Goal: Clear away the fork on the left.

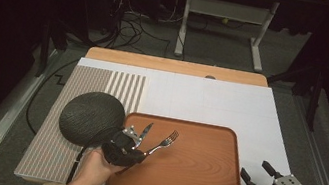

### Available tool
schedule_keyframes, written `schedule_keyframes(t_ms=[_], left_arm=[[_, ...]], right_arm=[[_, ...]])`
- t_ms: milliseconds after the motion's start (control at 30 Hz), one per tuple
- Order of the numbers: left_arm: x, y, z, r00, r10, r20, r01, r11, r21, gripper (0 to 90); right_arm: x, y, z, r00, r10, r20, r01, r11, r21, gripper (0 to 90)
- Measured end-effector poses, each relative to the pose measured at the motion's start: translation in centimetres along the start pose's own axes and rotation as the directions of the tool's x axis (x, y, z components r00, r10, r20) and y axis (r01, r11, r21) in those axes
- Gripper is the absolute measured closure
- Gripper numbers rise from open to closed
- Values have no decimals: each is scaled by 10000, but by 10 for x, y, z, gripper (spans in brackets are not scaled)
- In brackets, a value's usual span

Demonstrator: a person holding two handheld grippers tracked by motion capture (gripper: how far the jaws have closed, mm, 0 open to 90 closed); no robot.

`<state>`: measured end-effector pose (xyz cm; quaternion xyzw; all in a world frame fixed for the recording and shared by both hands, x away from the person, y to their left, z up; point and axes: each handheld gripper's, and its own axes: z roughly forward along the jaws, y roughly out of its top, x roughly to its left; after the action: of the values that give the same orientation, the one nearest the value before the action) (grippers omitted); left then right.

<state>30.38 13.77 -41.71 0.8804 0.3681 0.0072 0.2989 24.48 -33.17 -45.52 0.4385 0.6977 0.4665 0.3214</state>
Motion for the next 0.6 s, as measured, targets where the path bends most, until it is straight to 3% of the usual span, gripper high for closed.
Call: schedule_keyframes(t_ms=[300,600], left_arm=[[-16,8,14,9996,158,246,-164,9996,210,732],[-24,11,27,9991,257,340,-272,9986,449,731]], right_arm=[[0,0,0,10000,0,-43,0,10000,40,234],[0,0,1,10000,-48,-86,49,10000,72,233]])
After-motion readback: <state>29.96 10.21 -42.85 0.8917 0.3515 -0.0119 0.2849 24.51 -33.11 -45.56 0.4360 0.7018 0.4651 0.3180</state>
